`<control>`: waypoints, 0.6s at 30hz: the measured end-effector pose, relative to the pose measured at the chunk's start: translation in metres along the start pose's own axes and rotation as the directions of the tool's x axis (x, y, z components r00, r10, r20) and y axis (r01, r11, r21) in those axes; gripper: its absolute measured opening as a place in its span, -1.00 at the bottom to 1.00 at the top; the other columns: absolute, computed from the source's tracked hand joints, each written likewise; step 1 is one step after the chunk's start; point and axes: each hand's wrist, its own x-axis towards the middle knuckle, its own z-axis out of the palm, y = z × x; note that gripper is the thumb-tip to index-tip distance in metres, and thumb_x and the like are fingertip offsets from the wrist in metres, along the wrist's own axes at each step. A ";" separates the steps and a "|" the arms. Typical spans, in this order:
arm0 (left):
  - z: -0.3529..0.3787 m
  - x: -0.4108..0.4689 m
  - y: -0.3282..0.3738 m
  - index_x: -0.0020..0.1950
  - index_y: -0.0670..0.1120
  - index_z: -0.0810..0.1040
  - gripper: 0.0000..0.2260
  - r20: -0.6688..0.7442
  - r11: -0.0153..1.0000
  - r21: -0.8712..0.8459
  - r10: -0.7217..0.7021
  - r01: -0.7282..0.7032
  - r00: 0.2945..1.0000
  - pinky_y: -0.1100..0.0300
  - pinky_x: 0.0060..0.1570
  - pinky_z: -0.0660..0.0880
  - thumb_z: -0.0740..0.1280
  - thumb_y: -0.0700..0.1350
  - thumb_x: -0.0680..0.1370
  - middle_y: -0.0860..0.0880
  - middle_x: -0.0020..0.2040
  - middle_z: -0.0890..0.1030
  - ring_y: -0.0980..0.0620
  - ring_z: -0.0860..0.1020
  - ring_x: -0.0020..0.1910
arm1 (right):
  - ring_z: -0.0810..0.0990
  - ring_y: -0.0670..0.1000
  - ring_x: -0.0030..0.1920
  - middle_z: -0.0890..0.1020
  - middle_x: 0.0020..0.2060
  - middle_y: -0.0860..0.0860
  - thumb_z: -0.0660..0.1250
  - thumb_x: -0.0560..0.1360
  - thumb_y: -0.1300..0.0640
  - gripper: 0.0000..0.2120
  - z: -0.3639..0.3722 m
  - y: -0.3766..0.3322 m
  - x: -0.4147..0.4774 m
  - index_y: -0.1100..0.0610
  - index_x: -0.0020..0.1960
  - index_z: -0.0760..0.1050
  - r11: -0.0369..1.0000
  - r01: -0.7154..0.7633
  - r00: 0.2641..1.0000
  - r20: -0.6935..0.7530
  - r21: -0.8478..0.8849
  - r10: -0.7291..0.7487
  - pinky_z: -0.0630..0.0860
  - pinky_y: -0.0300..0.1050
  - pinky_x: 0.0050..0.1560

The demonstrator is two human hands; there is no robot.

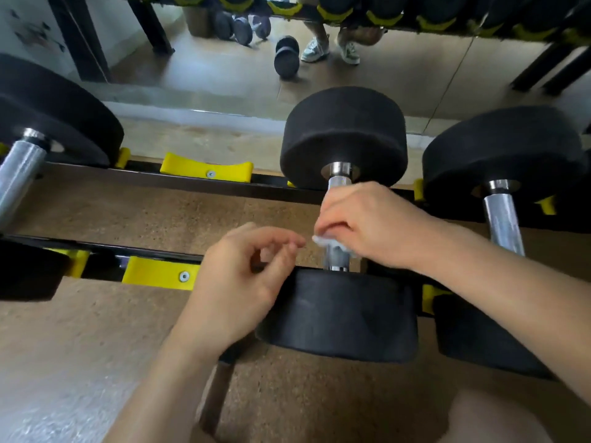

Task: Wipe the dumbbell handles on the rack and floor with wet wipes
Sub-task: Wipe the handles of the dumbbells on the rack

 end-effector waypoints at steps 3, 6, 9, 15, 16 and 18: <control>-0.001 -0.004 -0.003 -0.15 0.07 0.65 -0.76 0.031 0.997 0.029 0.077 -0.078 0.997 0.23 -0.21 0.41 0.29 0.17 0.49 0.06 -0.28 0.54 0.12 0.52 -0.21 | 0.51 -0.06 0.02 0.57 0.02 -0.05 0.34 0.51 0.11 -0.83 -0.007 -0.005 -0.004 0.10 0.03 0.66 0.993 0.118 0.939 0.323 0.012 -0.116 0.42 -0.19 0.11; 0.002 -0.007 -0.005 -0.24 0.05 0.61 -0.72 0.036 0.993 0.007 0.119 -0.119 0.992 0.13 -0.16 0.43 0.24 0.15 0.52 0.07 -0.27 0.52 0.09 0.53 -0.17 | 0.44 -0.17 0.13 0.55 0.14 -0.15 0.34 0.49 0.24 -0.72 -0.017 0.001 -0.001 0.03 0.15 0.63 0.987 0.159 0.877 0.459 0.001 -0.142 0.36 -0.23 0.23; 0.001 -0.006 -0.008 -0.30 0.13 0.55 -0.78 0.028 0.991 -0.049 0.125 -0.124 0.992 0.14 -0.19 0.44 0.27 0.14 0.52 0.06 -0.27 0.50 0.07 0.54 -0.19 | 0.58 -0.09 0.05 0.66 0.02 -0.10 0.28 0.41 0.28 -0.73 -0.016 -0.004 0.005 0.09 0.01 0.67 0.984 0.162 0.852 0.493 0.075 -0.178 0.51 -0.07 0.11; -0.001 -0.001 -0.012 -0.26 0.19 0.60 -0.85 0.042 0.980 -0.164 0.121 -0.113 0.992 0.30 -0.21 0.38 0.34 0.16 0.48 0.10 -0.27 0.54 0.05 0.55 -0.19 | 0.43 -0.05 -0.15 0.61 -0.19 -0.09 0.02 0.55 -0.12 -0.55 -0.007 0.003 0.021 0.05 -0.17 0.62 0.923 0.320 0.889 0.403 -0.213 -0.216 0.48 -0.08 -0.15; -0.002 -0.001 -0.013 -0.26 0.18 0.63 -0.85 0.045 0.976 -0.189 0.122 -0.112 0.992 0.31 -0.20 0.39 0.35 0.17 0.47 0.09 -0.26 0.55 0.04 0.56 -0.18 | 0.43 -0.06 -0.17 0.60 -0.19 -0.09 0.03 0.56 -0.11 -0.55 -0.004 0.006 0.018 0.06 -0.20 0.62 0.932 0.292 0.921 0.325 -0.216 -0.213 0.45 -0.12 -0.18; -0.003 -0.002 -0.016 -0.25 0.15 0.67 -0.82 0.049 0.968 -0.232 0.114 -0.099 0.992 0.29 -0.19 0.41 0.37 0.19 0.45 0.08 -0.25 0.57 0.03 0.58 -0.17 | 0.44 -0.09 -0.17 0.58 -0.15 -0.05 0.18 0.55 0.00 -0.66 0.004 0.006 0.007 0.11 -0.21 0.65 0.965 0.228 0.956 0.217 -0.127 -0.198 0.40 -0.19 -0.17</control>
